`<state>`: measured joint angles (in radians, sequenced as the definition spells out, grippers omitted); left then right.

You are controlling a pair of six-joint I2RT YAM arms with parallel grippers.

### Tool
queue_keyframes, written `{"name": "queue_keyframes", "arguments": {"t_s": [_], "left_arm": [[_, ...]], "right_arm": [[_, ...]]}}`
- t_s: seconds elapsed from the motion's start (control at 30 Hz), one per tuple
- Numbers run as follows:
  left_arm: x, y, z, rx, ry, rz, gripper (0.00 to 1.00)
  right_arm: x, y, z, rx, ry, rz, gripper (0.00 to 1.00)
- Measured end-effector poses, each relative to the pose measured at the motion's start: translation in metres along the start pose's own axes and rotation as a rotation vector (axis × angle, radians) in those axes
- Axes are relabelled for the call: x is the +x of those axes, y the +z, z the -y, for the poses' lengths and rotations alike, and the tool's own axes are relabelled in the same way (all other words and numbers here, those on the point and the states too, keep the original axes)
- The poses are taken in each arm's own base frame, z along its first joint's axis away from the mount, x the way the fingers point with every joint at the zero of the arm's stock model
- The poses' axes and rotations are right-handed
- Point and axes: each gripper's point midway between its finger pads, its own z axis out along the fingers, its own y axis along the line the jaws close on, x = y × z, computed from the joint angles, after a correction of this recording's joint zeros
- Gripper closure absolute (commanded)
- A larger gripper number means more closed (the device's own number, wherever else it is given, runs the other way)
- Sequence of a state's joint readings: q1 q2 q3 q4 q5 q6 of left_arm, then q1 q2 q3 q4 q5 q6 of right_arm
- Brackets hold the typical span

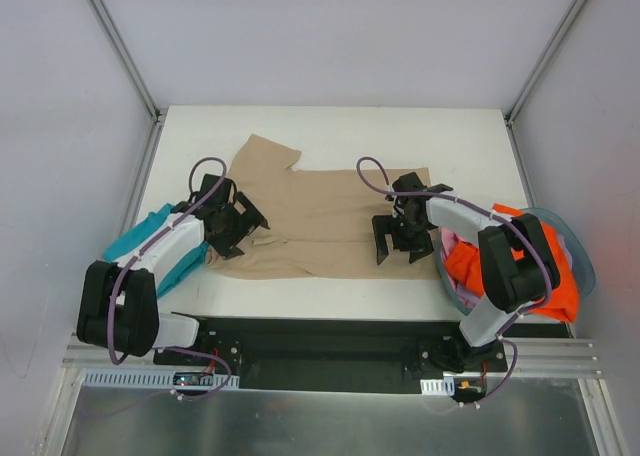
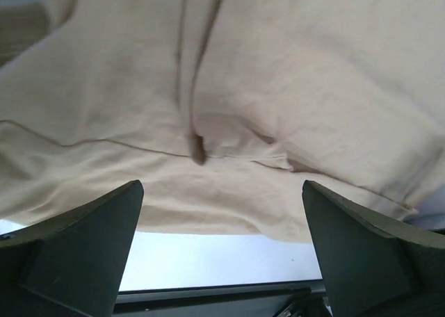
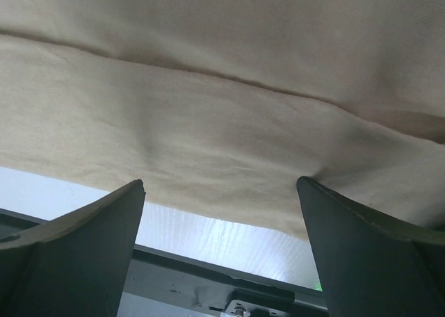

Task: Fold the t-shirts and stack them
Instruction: Fold the flattened tshirt in 1/3 of the way

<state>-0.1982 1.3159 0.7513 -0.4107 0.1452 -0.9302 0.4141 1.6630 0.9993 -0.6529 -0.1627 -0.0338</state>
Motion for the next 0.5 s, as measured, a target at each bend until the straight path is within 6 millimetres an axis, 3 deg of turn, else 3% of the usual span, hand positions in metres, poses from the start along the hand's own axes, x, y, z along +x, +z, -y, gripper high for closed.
{"name": "queue_keyframes", "arguments": {"t_s": [0.1, 0.37, 0.5], "left_arm": [[-0.003, 0.0, 0.014, 0.016, 0.023, -0.002, 0.01], [-0.006, 0.027, 0.011, -0.063, 0.039, -0.058, 0.01], [-0.012, 0.035, 0.02, -0.069, 0.061, -0.066, 0.01]], "right_arm": [[0.0, 0.0, 0.0, 0.001, 0.0, 0.0, 0.03], [-0.001, 0.0, 0.001, 0.002, 0.003, 0.003, 0.03], [-0.001, 0.0, 0.001, 0.002, 0.004, 0.004, 0.03]]}}
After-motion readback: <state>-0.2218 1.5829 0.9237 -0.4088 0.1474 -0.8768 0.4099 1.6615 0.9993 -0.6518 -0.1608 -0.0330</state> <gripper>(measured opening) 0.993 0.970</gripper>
